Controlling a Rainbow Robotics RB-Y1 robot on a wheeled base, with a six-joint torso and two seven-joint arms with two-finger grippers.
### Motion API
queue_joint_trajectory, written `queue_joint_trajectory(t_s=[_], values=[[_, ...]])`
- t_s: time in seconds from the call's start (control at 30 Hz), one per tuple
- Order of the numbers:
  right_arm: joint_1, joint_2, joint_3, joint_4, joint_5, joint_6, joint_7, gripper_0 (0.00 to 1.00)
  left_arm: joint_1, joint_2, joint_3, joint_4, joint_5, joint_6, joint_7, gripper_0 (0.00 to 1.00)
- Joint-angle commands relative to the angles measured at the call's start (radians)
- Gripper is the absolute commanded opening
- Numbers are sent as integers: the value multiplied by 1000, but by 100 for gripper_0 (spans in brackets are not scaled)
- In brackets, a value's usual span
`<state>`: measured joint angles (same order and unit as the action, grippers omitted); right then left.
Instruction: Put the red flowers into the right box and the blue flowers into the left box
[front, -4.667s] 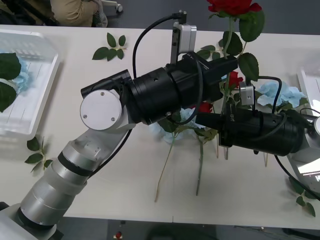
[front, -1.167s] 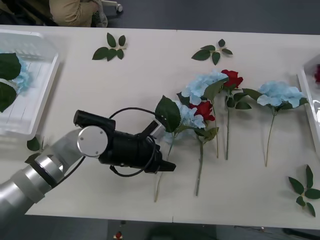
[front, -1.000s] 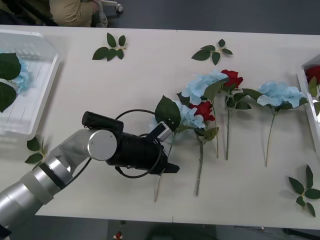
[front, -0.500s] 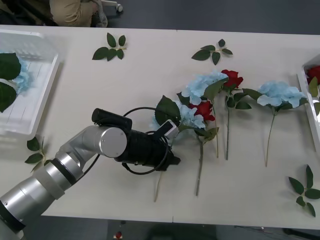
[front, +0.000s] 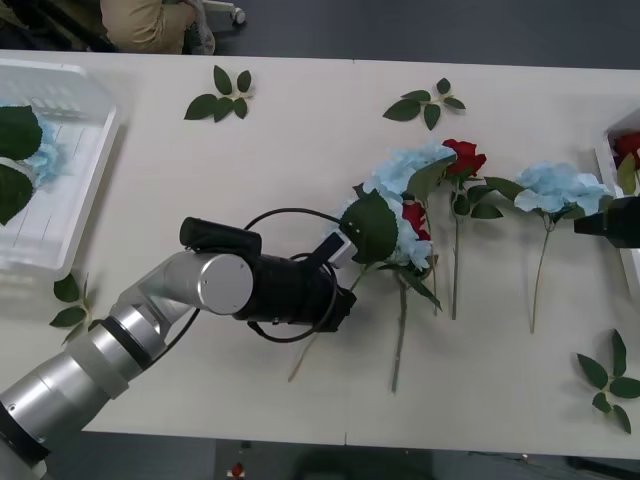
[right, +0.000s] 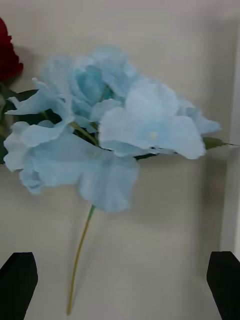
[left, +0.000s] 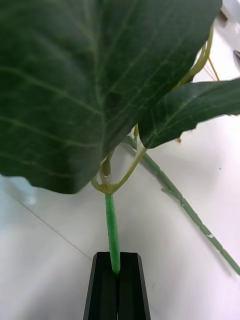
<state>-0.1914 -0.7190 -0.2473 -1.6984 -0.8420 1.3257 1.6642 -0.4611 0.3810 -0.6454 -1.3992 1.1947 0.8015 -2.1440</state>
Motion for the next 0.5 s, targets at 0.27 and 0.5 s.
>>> queue_joint_trajectory(t_s=[0.27, 0.5], values=[[0, 61, 152, 25, 49, -175, 6, 100, -80, 208, 87, -178, 80, 4, 59, 0], [-2, 70, 226, 34, 76, -226, -17, 100, -215, 447, 236, -245, 138, 225, 85, 0]])
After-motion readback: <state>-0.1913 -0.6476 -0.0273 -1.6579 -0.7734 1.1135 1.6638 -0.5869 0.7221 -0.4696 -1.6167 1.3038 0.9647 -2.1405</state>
